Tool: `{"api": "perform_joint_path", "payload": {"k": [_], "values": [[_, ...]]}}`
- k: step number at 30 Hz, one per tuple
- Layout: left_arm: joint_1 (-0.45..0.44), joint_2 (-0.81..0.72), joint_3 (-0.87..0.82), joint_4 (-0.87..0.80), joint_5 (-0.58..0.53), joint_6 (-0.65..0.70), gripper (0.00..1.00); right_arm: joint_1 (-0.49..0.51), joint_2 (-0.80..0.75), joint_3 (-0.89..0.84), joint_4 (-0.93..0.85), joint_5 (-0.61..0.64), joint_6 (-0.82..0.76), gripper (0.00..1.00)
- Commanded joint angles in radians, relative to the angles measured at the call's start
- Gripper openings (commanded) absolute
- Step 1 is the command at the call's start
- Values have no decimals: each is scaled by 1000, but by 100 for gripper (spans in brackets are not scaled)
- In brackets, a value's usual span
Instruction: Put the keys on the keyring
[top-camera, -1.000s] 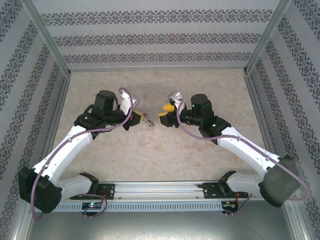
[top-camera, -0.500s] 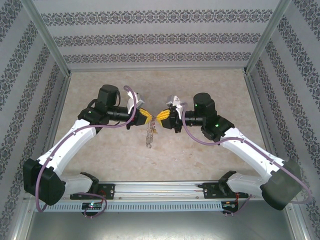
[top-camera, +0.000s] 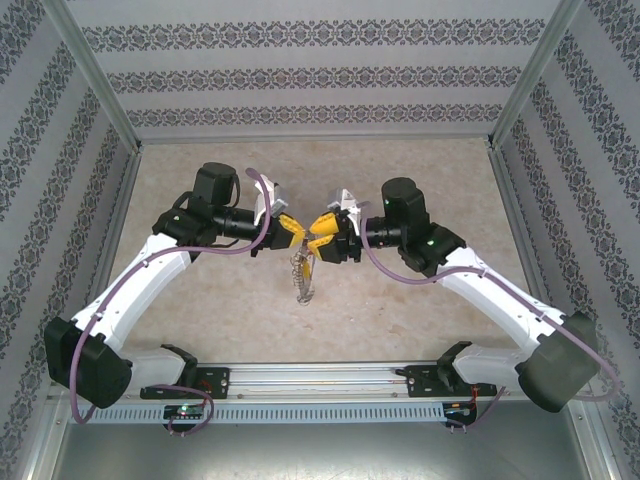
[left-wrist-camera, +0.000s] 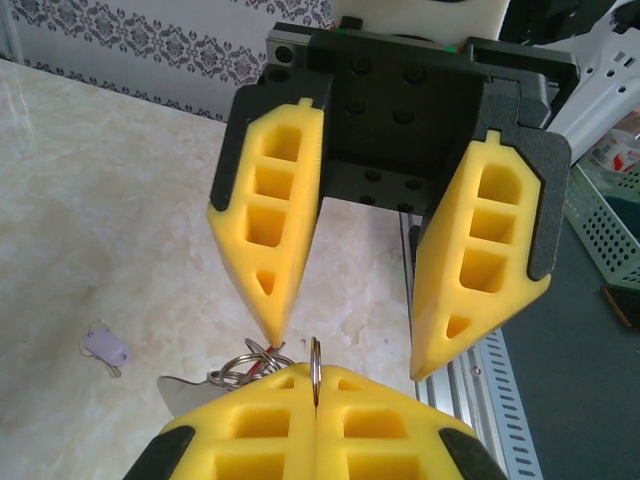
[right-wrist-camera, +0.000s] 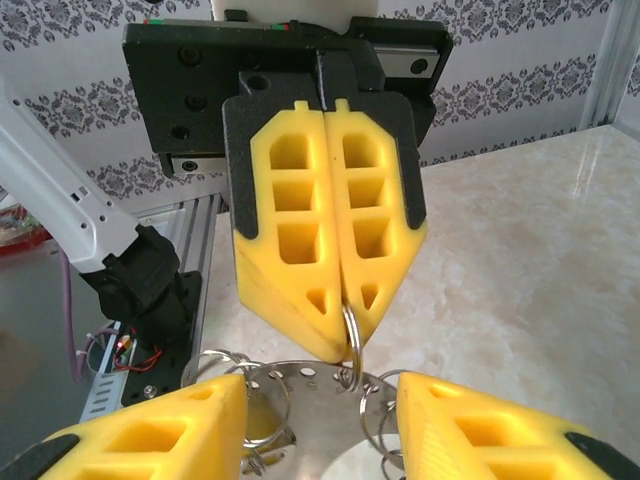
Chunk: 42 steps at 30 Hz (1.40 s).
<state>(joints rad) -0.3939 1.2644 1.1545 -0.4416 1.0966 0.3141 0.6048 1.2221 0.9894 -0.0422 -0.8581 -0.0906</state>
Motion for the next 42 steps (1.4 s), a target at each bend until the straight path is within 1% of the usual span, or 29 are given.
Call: {"api": "perform_joint_path", "payload": {"k": [1, 4, 6, 8, 10, 13, 18, 22, 28, 30, 34, 37, 38, 40, 42], "values": [[-13, 6, 39, -43, 50, 62, 0, 6, 14, 39, -7, -38, -26, 44], [-13, 5, 37, -38, 57, 58, 0, 6, 29, 54, -14, -51, -28, 40], [-13, 9, 36, -32, 63, 54, 0, 5, 32, 60, -15, -55, -32, 34], [-14, 13, 35, -33, 60, 55, 0, 4, 35, 61, -17, -59, -36, 27], [-13, 14, 34, -31, 56, 55, 0, 3, 38, 67, -27, -72, -38, 26], [-14, 12, 35, -25, 57, 50, 0, 3, 47, 79, -64, -85, -54, 29], [-13, 5, 33, -26, 59, 51, 0, 5, 54, 87, -71, -90, -59, 22], [-14, -5, 28, -30, 52, 59, 0, 5, 59, 92, -79, -86, -66, 21], [-13, -9, 30, -24, 55, 55, 0, 12, 63, 96, -83, -91, -71, 7], [-13, -12, 31, -19, 54, 51, 0, 14, 63, 98, -88, -97, -76, 0], [-14, -17, 26, -3, 45, 38, 0, 15, 59, 96, -90, -102, -83, 0], [-9, -32, 10, 32, 36, 13, 0, 14, 43, 79, -59, -95, -73, 0], [-6, -36, 4, 48, 35, 0, 4, 13, 37, 71, -43, -89, -68, 0], [-1, -38, -3, 61, 36, -13, 18, 13, 24, 61, -28, -81, -65, 0], [1, -36, -9, 62, 33, -18, 29, 11, 8, 47, 3, -82, -49, 0]]}}
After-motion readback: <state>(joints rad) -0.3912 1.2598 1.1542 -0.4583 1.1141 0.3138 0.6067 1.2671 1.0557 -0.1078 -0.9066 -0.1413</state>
